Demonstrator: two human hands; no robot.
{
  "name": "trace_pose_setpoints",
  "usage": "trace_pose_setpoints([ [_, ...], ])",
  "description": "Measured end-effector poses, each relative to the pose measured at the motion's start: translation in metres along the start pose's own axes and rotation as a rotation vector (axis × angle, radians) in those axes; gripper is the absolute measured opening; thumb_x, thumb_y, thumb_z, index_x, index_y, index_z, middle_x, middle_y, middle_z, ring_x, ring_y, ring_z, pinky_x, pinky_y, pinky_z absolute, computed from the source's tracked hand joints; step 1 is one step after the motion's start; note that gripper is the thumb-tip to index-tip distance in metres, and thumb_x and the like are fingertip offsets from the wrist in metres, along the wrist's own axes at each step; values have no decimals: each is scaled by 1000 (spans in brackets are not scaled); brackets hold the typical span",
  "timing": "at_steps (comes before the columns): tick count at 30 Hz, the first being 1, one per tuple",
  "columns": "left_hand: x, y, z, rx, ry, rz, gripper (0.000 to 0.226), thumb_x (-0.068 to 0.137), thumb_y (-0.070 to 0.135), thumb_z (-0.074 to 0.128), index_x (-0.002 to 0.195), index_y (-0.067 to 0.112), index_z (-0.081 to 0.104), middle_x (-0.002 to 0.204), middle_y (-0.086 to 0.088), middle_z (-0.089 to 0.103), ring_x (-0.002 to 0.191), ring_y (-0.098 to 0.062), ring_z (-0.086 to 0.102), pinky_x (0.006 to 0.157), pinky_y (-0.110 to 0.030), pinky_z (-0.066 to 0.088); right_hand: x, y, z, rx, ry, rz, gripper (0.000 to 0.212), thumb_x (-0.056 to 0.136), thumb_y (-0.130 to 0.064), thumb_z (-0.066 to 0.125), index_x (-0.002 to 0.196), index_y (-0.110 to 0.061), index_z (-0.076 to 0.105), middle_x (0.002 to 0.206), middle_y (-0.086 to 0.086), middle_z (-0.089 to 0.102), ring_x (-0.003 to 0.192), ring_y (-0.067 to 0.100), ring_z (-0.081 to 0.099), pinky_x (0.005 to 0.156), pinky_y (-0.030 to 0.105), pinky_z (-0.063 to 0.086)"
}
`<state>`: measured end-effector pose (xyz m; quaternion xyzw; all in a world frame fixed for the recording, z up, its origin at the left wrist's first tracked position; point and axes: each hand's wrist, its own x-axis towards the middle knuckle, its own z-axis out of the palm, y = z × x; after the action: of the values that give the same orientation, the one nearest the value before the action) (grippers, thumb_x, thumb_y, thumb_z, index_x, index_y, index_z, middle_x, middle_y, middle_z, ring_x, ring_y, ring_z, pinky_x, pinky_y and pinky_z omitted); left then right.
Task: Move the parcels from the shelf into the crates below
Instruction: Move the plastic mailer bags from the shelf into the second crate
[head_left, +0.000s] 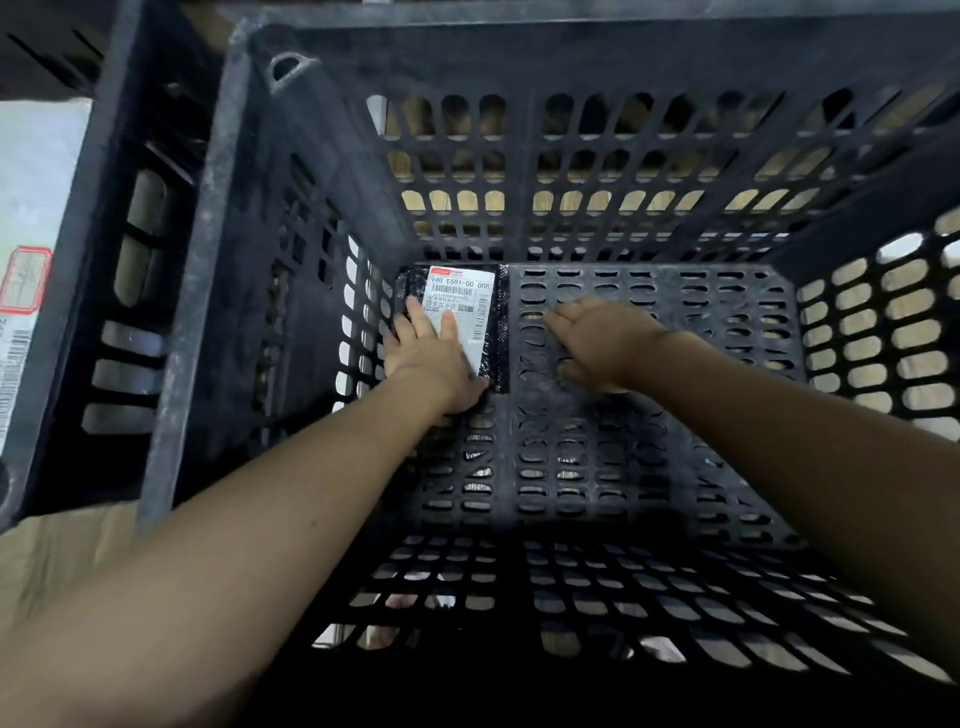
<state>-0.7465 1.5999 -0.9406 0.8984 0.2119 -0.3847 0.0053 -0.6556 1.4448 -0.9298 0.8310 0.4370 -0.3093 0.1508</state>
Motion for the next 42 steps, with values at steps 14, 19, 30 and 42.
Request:
trace_pose_setpoints([
  [14,-17,8,11,70,-197,102,88,90,21,50,149,26,-15,154,-15,-25,144,-36,-5,114,-49,15,-11,-3,16,64,-54,-11,68,100,-40,36,152,-9,7,159,10,11,146,27,12,117,44,20],
  [19,-16,9,-4,72,-195,112,69,91,26,48,150,27,12,156,-16,0,139,-39,19,108,-47,30,-16,-3,14,80,-61,-10,69,100,-41,37,152,-9,6,159,12,11,146,27,11,118,39,17],
  [30,-22,2,1,230,-56,167,69,92,33,53,149,26,13,156,-15,4,139,-42,16,114,-51,20,-31,-2,16,28,-87,-12,63,102,-35,33,153,-12,3,161,4,0,146,26,8,116,40,18],
  [42,-217,-16,-178,236,104,268,42,94,34,44,132,15,42,136,-11,41,128,-28,31,101,-40,30,-230,-2,-145,145,-120,96,76,92,-21,55,152,-16,8,158,4,13,141,26,22,108,43,31],
])
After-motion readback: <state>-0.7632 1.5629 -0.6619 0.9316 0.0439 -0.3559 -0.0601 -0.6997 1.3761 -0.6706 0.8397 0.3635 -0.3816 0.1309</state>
